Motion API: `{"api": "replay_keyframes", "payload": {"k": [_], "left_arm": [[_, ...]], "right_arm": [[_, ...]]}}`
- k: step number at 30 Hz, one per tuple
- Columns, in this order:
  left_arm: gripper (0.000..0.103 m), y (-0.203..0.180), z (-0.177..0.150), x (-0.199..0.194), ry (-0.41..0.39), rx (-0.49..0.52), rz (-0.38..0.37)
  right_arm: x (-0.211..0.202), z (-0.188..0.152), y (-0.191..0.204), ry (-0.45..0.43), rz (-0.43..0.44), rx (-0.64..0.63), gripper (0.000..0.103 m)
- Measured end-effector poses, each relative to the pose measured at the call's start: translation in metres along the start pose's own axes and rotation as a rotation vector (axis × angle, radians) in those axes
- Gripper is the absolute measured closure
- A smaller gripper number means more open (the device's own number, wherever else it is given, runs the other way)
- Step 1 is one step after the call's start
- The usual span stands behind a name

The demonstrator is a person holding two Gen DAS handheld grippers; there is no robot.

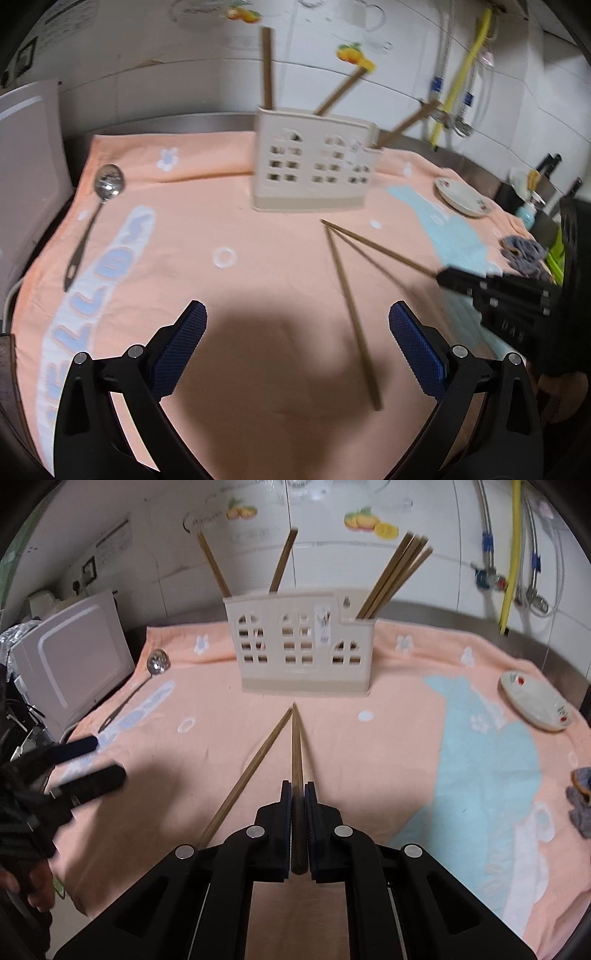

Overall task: Organize utensils
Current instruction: 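Close the right tool on a wooden chopstick while the left tool lowers onto the other, then close the left tool on the last wooden chopstick and lift it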

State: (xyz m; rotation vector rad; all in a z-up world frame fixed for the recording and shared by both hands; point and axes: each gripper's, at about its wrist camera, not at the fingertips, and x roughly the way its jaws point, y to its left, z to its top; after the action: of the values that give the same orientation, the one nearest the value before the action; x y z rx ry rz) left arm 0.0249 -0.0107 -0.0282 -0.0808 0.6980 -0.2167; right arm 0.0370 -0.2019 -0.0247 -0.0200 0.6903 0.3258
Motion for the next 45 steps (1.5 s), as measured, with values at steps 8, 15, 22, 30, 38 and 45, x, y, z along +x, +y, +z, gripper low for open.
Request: {"api": "replay_keyframes", "payload": {"k": [8, 15, 22, 30, 38, 45], "left_arm": [[0.018, -0.036, -0.014, 0.022, 0.088, 0.035, -0.094], [0.046, -0.049, -0.018, 0.038, 0.144, 0.038, -0.132], [0.072, -0.051, -0.022, 0.047, 0.183, 0.046, -0.128], [0.083, -0.048, -0.024, 0.057, 0.220, 0.031, -0.110], [0.085, -0.041, -0.026, 0.069, 0.253, -0.002, -0.081], [0.089, -0.045, -0.023, 0.074, 0.271, 0.023, -0.055]], "right_arm": [[-0.024, 0.009, -0.020, -0.086, 0.025, 0.024, 0.096], [-0.037, 0.016, -0.031, -0.139, 0.035, 0.035, 0.096], [-0.037, 0.019, -0.032, -0.152, 0.043, 0.029, 0.096], [-0.035, 0.018, -0.032, -0.151, 0.045, 0.026, 0.096], [-0.034, 0.018, -0.032, -0.149, 0.047, 0.028, 0.096], [-0.031, 0.018, -0.030, -0.145, 0.051, 0.026, 0.096]]}}
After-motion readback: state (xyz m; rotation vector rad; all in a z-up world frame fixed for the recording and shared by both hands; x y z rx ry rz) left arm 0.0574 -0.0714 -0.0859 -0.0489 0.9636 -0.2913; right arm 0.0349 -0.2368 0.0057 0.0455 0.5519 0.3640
